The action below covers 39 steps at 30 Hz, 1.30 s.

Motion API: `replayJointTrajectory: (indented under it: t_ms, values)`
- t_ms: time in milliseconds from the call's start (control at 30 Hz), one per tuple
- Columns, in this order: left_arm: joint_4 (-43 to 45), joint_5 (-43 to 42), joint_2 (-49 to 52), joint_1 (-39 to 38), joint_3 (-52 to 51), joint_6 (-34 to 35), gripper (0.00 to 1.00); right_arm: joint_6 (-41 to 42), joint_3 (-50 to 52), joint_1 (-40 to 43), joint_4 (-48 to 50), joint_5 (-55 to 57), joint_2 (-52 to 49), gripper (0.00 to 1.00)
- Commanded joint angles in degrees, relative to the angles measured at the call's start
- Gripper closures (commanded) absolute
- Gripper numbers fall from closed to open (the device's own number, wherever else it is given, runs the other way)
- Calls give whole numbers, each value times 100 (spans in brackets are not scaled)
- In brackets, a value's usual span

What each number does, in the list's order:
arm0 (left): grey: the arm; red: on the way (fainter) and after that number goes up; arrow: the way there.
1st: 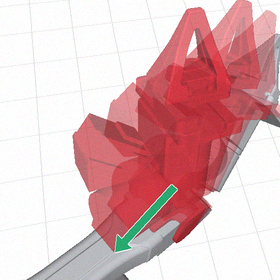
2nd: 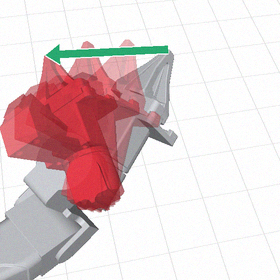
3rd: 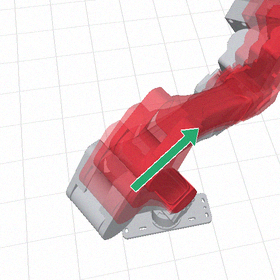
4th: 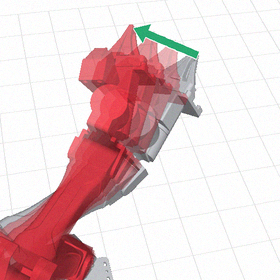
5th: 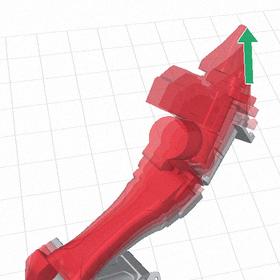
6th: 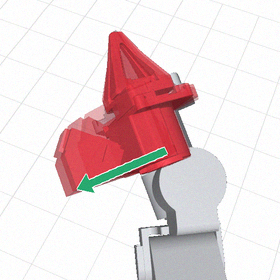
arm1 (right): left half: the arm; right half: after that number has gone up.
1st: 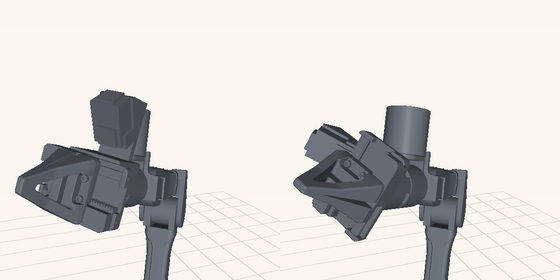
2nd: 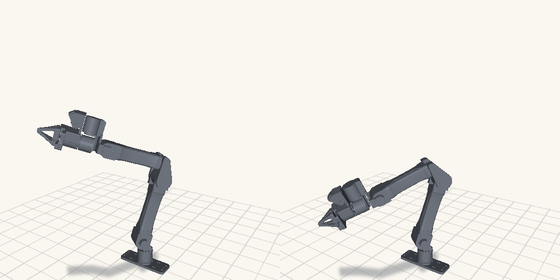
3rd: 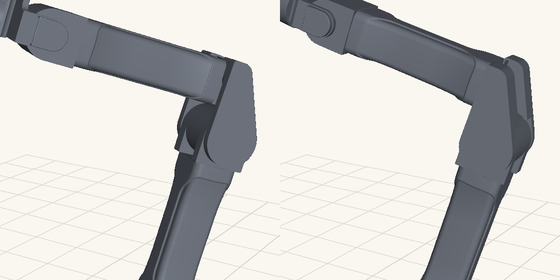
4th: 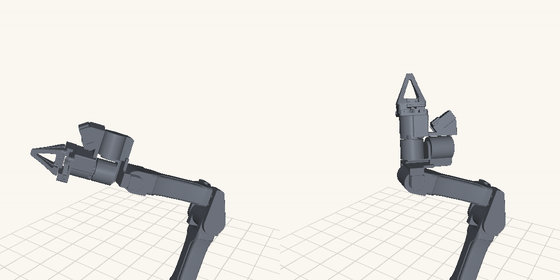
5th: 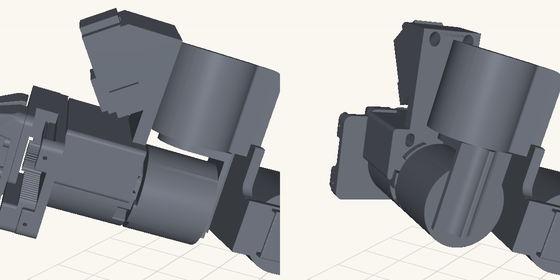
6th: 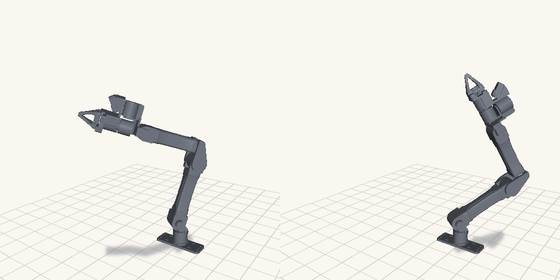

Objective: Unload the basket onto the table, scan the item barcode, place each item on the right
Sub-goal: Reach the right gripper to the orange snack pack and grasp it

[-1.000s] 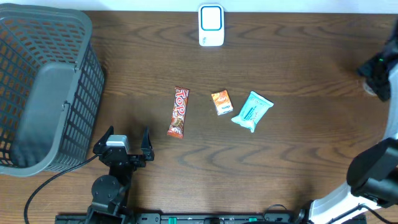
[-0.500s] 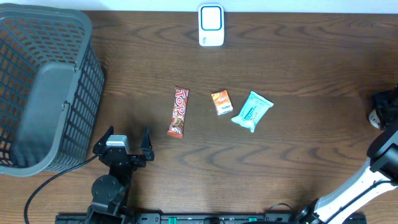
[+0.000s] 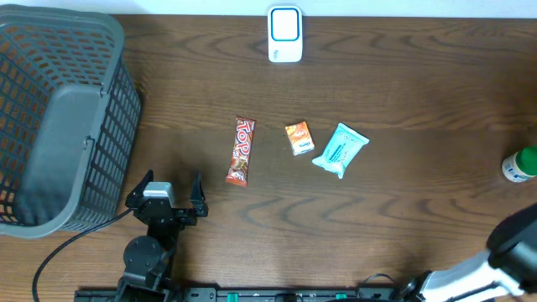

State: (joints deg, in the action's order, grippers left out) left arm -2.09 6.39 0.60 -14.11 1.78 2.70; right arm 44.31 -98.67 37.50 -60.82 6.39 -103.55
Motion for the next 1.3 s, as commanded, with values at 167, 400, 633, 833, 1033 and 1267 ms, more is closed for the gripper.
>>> replayJointTrajectory:
  t_ms: [167, 400, 633, 833, 1033, 1267]
  values:
    - [-127, 114, -37, -22, -155, -74, 2, -411, -92, -2629, -811, -984, 863, 1]
    - [-127, 114, -37, -22, -155, -74, 2, -179, -85, -4570, -713, -1596, 407, 1]
    - [-127, 114, -37, -22, -155, -74, 2, 3633, -85, -5851, -1075, -1598, -603, 1]
    - [-127, 114, -37, -22, -155, -74, 2, 4728, -85, -6275, -190, -1639, -1740, 1]
    - [-127, 114, -37, -22, -155, -74, 2, 4802, -85, -6266, 192, -1554, -2234, 1]
    - [-127, 114, -37, -22, -155, -74, 2, 4800, -85, -6349, 431, -1340, -2640, 1]
